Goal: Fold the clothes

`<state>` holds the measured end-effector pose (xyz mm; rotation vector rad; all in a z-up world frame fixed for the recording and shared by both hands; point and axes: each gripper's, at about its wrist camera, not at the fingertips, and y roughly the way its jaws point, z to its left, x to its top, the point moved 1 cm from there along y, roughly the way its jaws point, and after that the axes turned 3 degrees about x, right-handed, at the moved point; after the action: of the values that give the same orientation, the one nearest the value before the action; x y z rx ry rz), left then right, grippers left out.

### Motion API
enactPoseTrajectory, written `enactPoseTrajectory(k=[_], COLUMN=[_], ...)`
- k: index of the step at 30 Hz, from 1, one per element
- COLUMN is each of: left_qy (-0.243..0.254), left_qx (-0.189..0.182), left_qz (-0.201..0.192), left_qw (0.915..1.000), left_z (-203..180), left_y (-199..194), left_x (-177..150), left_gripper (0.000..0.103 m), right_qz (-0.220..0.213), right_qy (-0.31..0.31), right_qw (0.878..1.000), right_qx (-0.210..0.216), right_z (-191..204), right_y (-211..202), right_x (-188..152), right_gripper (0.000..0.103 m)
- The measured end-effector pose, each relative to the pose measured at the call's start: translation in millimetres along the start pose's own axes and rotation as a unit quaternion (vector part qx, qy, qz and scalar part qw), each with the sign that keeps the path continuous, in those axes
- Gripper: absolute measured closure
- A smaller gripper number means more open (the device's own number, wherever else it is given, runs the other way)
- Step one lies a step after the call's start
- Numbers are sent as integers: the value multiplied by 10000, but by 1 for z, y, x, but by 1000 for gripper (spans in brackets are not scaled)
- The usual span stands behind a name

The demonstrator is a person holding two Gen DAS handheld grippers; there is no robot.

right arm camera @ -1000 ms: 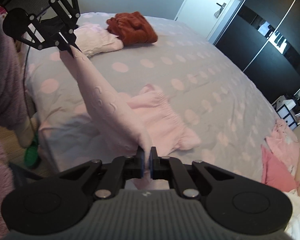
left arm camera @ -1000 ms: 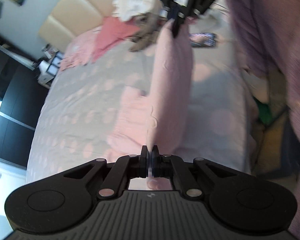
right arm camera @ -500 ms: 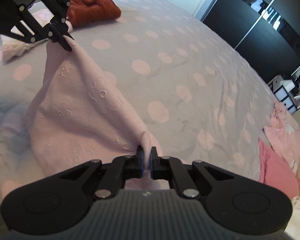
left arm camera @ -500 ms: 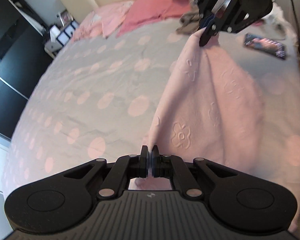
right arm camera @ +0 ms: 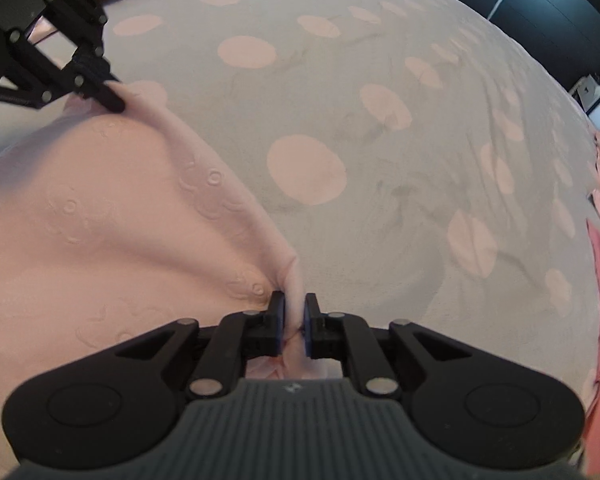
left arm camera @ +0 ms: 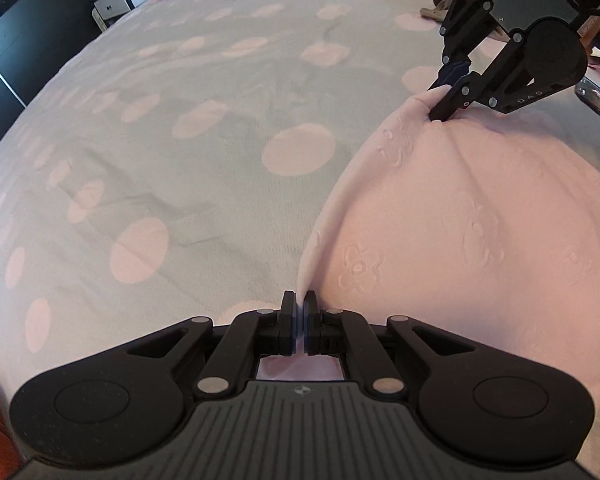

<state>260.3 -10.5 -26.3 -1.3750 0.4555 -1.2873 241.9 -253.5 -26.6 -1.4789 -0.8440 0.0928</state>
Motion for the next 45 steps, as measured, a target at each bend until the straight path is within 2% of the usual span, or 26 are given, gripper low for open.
enactPoseTrajectory(k=[1,2,3,5,8,10,15,22,28,31,36,39,41,43,44,45], left_qy=[-46,-96,-176,-398,-794,-969,-1103,-519,-344,-403,-1028,-1317,-1589,-1735,-1763,-1798], left_qx=[16,45,122,363,619,639,533,433,564,690,851,1006,942,779,816,837], left_qz=[34,70,80,67,43,-17,-247,-137,-80,-112,-252,-412,-497,-546,-520,-458], left_qw=[10000,9999,9997,9985,9949,9932,9922,9976,9978,9967,9907,9853,9815,9802,9796,9791], left_z=[0,2,5,12,23,24,2,-66,-133,-160,-179,-183,-180,-177,-177,-176], left_y=[3,4,4,2,-10,-25,-66,-102,-111,-109,-105,-100,-93,-83,-78,-73], left_x=[-1,-2,-3,-4,-2,-3,-7,-27,-55,-64,-71,-75,-75,-76,-77,-79], left_gripper=[101,97,89,81,80,80,72,72,72,72,72,72,72,72,72,72], right_qz=[-9,-23,-36,-58,-81,-168,-494,-686,-833,-883,-956,-1019,-1039,-1029,-999,-968], right_qy=[117,213,279,406,603,728,943,682,949,883,986,989,1037,1074,1047,1020], right_qw=[9999,9998,9995,9987,9953,9935,9932,9953,9919,9922,9898,9889,9886,9886,9891,9897], right_qx=[-10,-45,-115,-312,-747,-864,-475,-91,105,-59,-373,-426,-338,-254,-266,-277], right_z=[-3,-5,-8,-14,-23,-28,-11,50,116,145,170,175,174,173,173,173], right_y=[3,4,4,2,-10,-23,-66,-116,-129,-123,-109,-99,-91,-84,-83,-81], right_x=[-1,-2,-4,-7,-11,-16,-31,-67,-114,-131,-145,-147,-149,-151,-151,-151], right_gripper=[84,75,72,71,69,69,69,70,77,76,76,76,77,87,100,101])
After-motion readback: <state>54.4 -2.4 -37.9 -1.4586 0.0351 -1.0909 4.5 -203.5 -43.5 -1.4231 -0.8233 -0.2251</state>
